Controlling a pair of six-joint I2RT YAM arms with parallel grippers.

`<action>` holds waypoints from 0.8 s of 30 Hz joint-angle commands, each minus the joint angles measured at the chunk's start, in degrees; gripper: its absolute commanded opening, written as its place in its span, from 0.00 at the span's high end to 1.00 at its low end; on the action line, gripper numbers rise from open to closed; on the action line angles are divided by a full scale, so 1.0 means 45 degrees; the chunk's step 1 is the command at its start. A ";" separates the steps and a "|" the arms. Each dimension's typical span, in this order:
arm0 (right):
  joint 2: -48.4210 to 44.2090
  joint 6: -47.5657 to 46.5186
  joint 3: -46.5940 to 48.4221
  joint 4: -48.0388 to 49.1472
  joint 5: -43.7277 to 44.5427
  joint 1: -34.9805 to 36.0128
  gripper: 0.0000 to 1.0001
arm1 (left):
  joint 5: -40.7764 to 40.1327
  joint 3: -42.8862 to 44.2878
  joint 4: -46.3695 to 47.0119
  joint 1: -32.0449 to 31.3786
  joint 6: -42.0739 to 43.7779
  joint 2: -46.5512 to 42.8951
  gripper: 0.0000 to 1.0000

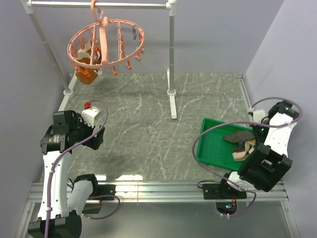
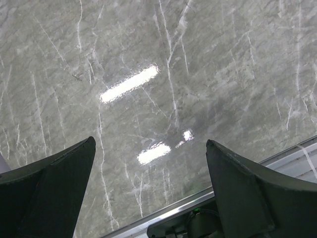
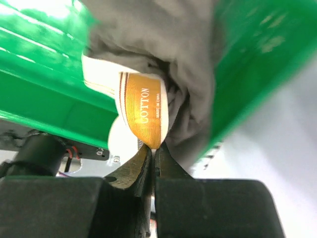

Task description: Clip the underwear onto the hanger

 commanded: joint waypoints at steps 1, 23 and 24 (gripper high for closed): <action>-0.0769 -0.0229 0.3265 -0.2146 -0.1912 -0.0026 1.00 | 0.0603 0.0643 -0.0004 -0.0003 0.0162 0.0124 0.01; -0.0029 0.6569 0.9900 0.0350 -0.8168 0.9737 1.00 | 0.3726 0.2186 0.0485 -0.0003 -0.0836 -0.0480 0.01; 0.0244 0.6646 0.9551 0.0659 -0.8148 1.0262 1.00 | 0.3922 0.2245 0.0214 -0.0003 -0.0718 -0.0519 0.01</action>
